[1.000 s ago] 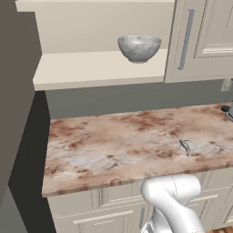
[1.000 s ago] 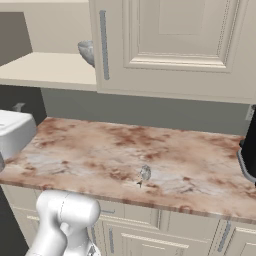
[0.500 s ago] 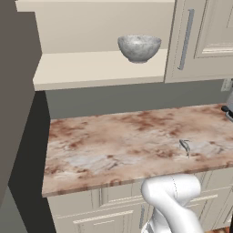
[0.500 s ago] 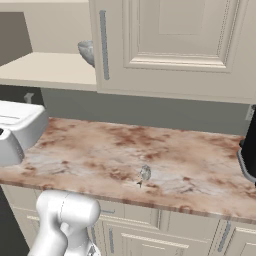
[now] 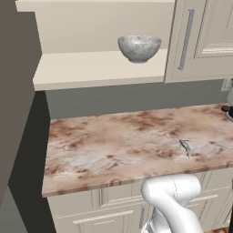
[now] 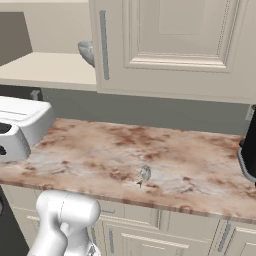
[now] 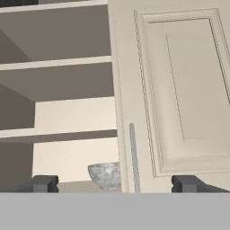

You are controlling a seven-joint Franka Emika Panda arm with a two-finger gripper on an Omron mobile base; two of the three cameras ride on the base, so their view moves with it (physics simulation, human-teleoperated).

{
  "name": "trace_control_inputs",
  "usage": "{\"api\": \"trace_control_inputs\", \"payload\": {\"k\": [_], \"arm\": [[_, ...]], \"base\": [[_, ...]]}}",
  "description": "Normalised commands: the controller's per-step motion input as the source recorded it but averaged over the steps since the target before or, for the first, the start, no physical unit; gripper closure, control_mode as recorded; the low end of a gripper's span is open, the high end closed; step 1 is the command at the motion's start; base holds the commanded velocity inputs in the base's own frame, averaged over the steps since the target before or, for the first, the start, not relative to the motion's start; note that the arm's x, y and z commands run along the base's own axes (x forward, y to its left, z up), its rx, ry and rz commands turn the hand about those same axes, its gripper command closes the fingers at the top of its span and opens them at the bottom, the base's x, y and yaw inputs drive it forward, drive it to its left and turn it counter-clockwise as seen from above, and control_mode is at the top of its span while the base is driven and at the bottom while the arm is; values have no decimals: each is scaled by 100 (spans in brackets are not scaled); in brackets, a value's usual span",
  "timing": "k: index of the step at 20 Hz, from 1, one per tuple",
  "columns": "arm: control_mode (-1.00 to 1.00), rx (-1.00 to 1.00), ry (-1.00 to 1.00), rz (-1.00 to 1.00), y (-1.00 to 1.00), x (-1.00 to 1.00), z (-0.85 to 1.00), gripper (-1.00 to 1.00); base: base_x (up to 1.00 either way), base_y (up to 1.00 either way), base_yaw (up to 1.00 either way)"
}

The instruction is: Retrieve the bowl from the cabinet, then place the raw meat into the bowl to avoid contamination.

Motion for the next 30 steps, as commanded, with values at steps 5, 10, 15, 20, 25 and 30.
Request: {"api": "trace_control_inputs", "payload": {"k": [5,10,15,20,25,30], "arm": [[-100,8,1,0,-27,29,10,-100],[-100,1,1,0,-6,36,0,-100],[-100,0,0,0,1,28,-6,-100],[-100,0,0,0,2,33,-12,-100],[-100,0,0,0,0,39,-5,-100],[-100,0,1,0,-1,50,0,-100]], "base": [[0,0,0],[0,0,0],[0,0,0],[0,0,0],[0,0,0],[0,0,0]]}}
